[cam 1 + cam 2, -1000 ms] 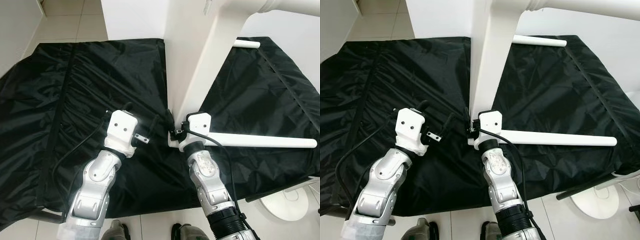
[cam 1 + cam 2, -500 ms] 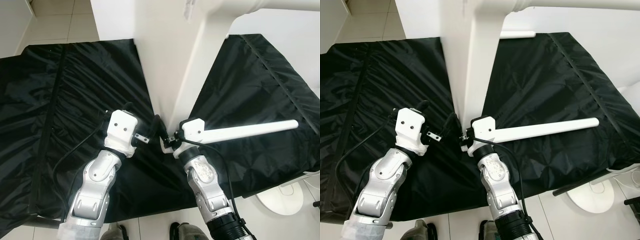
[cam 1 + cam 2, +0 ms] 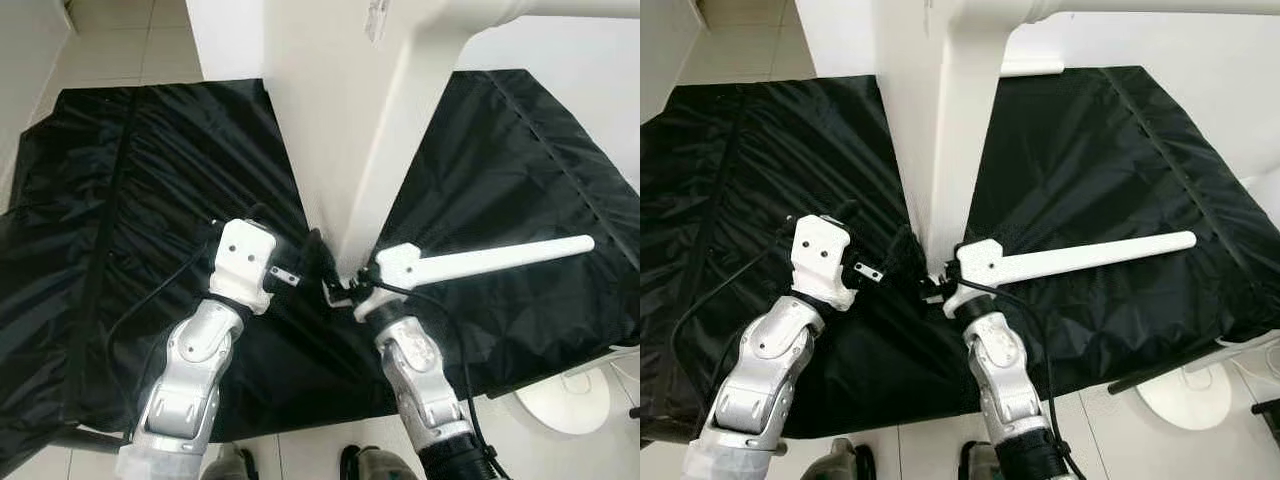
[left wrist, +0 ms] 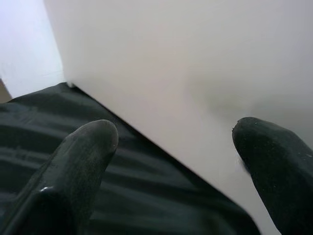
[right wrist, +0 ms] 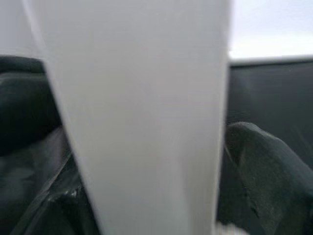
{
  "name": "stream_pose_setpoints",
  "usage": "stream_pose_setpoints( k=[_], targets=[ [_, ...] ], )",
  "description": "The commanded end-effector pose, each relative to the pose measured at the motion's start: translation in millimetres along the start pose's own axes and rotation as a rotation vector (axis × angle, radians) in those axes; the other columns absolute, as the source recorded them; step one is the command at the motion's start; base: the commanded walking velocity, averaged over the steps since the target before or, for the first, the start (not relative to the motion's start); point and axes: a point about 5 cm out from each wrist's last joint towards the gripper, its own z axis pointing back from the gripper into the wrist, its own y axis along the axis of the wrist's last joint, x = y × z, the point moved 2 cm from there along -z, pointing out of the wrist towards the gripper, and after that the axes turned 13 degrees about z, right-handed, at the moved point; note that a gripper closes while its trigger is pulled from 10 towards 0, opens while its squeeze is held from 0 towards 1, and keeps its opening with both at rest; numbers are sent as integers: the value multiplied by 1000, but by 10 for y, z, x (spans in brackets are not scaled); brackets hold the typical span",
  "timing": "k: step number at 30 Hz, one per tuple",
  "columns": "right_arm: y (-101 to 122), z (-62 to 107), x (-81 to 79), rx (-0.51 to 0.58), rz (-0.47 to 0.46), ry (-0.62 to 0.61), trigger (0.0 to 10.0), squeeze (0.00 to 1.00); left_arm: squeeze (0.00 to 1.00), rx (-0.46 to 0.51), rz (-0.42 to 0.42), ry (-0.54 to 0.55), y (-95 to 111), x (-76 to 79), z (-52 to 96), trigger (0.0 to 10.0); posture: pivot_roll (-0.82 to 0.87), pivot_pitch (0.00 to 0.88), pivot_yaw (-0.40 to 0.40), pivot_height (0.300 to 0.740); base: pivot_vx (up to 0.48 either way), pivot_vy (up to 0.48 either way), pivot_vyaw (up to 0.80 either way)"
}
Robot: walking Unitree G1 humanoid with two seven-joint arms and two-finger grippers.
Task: Building children table
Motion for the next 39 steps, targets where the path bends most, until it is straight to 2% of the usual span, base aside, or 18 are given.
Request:
stream_pose_setpoints(
  k=[1,6,7,9,11,12,15,19,25,28,32,39],
  targets=[
    [54,60,34,27,5,14,10000,0,0,-21,12,-96,16,17,19,10000,-28,145,10,740,0,0,0],
    [95,136,72,37,49,37,10000,0,0,-23,-8,-152,71,-9,48,10000,-34,145,12,740,0,0,0],
    [122,195,107,38,53,50,10000,0,0,-22,-14,-205,137,5,91,10000,-40,143,13,740,0,0,0],
    [138,219,128,39,58,53,10000,0,0,-18,-17,-237,177,26,118,10000,-42,142,12,740,0,0,0],
    [170,276,189,37,75,52,10000,0,0,-45,27,-331,239,100,201,10000,-42,140,8,740,0,0,0],
    [170,276,189,37,75,52,10000,0,0,-45,27,-331,239,100,201,10000,-42,140,8,740,0,0,0],
    [227,370,281,36,91,49,10000,0,0,-137,108,-513,277,261,356,10000,-40,135,0,740,0,0,0],
    [285,444,323,33,100,68,10000,0,0,-205,139,-652,296,384,460,10000,-43,130,-6,740,0,0,0],
    [329,513,356,23,103,91,10000,0,0,-244,161,-716,311,440,495,10000,-41,126,-6,740,0,0,0],
    [298,617,387,-10,123,98,10000,0,0,-319,156,-737,206,492,544,10000,-44,126,-9,740,0,0,0],
    [281,729,464,-38,125,50,10000,0,0,-350,178,-760,171,560,596,10000,-49,126,-6,740,0,0,0],
    [294,862,575,-75,148,27,10000,0,0,-363,161,-740,168,498,585,10000,-58,128,2,740,0,0,0]
  ],
)
